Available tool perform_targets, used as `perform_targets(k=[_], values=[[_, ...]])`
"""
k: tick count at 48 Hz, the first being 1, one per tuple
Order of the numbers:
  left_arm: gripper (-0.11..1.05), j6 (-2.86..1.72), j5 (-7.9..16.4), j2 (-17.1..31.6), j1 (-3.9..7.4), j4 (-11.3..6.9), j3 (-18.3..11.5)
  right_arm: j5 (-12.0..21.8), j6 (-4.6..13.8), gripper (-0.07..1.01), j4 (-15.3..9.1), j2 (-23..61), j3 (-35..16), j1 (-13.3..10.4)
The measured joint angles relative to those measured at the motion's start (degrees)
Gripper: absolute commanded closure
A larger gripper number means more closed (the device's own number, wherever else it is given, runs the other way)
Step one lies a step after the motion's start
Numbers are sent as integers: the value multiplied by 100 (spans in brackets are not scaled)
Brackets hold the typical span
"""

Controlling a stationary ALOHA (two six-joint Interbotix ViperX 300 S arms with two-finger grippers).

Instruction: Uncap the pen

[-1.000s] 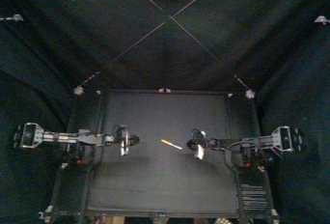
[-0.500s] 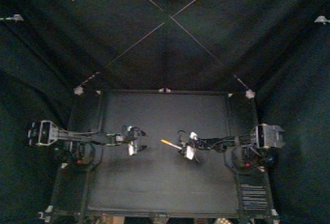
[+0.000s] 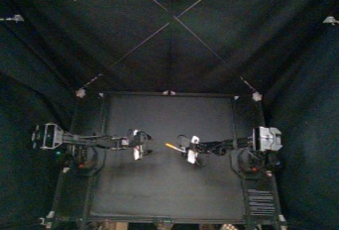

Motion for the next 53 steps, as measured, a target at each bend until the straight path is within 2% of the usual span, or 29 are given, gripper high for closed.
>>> perform_targets(k=[7,18,21,22,28,29,36,53], values=[[0,0,9,18,-9,185,-97,70,9,40,-79,0,-26,-18],[-1,0,44,299,-9,448,-352,299,9,40,-308,-185,-272,18],[-1,18,105,413,-9,501,-448,378,9,40,-404,-299,-387,35],[-1,0,132,466,-9,510,-475,422,18,40,-448,-334,-439,35],[-1,18,334,650,-18,554,-598,633,18,40,-562,-466,-606,53],[-1,0,387,677,-18,563,-624,650,18,40,-571,-483,-642,53],[-1,0,624,835,-26,563,-712,686,18,40,-633,-554,-756,79],[2,-9,686,1213,-26,519,-817,694,18,40,-677,-606,-835,237]])
